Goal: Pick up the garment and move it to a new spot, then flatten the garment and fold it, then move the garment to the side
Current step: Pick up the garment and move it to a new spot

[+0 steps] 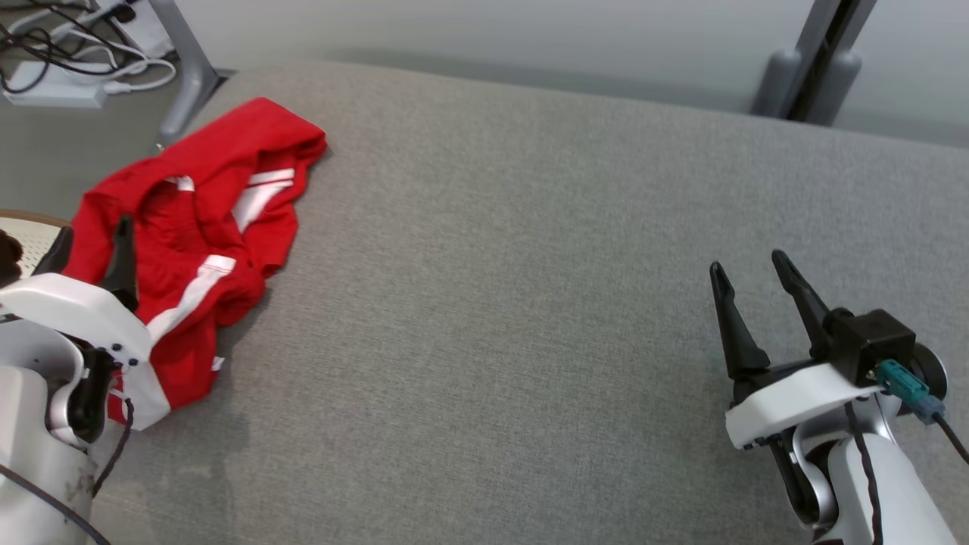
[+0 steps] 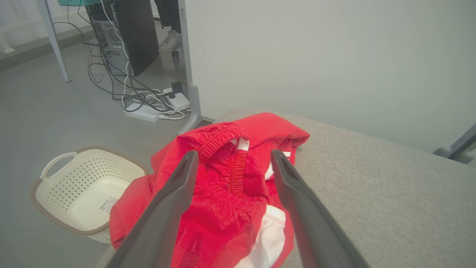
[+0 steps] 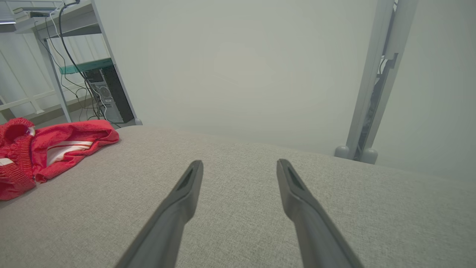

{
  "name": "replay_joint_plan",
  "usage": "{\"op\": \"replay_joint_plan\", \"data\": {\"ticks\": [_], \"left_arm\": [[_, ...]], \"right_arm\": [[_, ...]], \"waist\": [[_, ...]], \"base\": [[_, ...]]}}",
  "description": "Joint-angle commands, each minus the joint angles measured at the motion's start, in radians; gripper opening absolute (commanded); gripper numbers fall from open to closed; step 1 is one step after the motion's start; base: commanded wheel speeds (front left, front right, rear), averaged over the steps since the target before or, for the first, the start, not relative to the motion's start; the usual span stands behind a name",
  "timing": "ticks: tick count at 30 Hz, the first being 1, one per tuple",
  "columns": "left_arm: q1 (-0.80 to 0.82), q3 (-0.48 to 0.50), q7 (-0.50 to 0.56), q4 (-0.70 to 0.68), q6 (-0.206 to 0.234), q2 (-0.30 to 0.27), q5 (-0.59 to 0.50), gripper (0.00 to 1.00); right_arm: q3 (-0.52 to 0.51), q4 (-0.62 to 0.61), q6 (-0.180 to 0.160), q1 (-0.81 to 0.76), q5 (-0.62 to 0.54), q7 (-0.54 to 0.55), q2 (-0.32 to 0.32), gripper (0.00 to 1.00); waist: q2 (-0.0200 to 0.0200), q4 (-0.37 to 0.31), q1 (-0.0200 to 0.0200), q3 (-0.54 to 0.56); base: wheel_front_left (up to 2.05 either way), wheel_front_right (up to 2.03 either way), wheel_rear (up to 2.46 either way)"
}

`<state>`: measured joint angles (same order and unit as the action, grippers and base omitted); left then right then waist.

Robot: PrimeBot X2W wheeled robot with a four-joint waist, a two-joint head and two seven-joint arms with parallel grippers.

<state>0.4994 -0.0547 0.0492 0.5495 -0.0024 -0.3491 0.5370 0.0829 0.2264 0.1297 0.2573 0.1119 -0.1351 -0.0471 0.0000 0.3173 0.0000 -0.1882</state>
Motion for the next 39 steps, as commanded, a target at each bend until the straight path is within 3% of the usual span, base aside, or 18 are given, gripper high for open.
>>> {"op": "replay_joint_plan", "data": {"ticks": [1, 17, 18, 19, 20, 28, 33, 39], "left_arm": [[0.024, 0.005, 0.003, 0.017, -0.008, -0.007, 0.011, 1.0], [0.23, 0.018, 0.067, 0.477, -0.076, -0.009, 0.09, 1.0], [0.239, 0.018, 0.066, 0.494, -0.077, -0.01, 0.09, 0.79], [0.248, 0.016, 0.061, 0.509, -0.079, -0.01, 0.089, 0.45], [0.256, 0.017, 0.058, 0.524, -0.083, -0.01, 0.093, 0.0], [0.299, 0.016, -0.077, 0.564, -0.094, -0.037, 0.081, 0.0], [0.313, 0.006, -0.219, 0.53, -0.085, -0.07, 0.049, 0.0], [0.296, 0.005, -0.289, 0.45, -0.064, -0.095, 0.025, 0.0]], "right_arm": [[0.005, -0.012, 0.002, 0.017, -0.007, 0.005, -0.007, 1.0], [0.028, -0.086, 0.002, 0.079, -0.044, 0.06, -0.023, 1.0], [0.029, -0.088, 0.002, 0.082, -0.044, 0.061, -0.023, 1.0], [0.03, -0.089, 0.002, 0.083, -0.043, 0.06, -0.023, 1.0], [0.03, -0.091, 0.002, 0.084, -0.042, 0.062, -0.023, 1.0], [0.012, -0.081, 0.002, 0.086, -0.042, 0.052, -0.02, 1.0], [0.0, -0.065, 0.002, 0.07, -0.036, 0.037, -0.017, 1.0], [-0.016, -0.046, 0.002, 0.046, -0.025, 0.015, -0.011, 1.0]], "waist": [[0.0, -0.032, 0.0, -0.054], [0.0, -0.082, 0.0, -0.23], [0.0, -0.083, 0.0, -0.235], [0.0, -0.084, 0.0, -0.237], [0.0, -0.085, 0.0, -0.24], [0.0, -0.076, 0.0, -0.231], [0.0, -0.066, 0.0, -0.19], [0.0, -0.058, 0.0, -0.126]], "base": [[0.0, 0.0, 0.0], [0.0, 0.0, 0.0], [0.0, 0.0, 0.0], [0.0, 0.0, 0.0], [0.0, 0.0, 0.0], [0.0, 0.0, 0.0], [0.0, 0.0, 0.0], [0.0, 0.0, 0.0]]}}
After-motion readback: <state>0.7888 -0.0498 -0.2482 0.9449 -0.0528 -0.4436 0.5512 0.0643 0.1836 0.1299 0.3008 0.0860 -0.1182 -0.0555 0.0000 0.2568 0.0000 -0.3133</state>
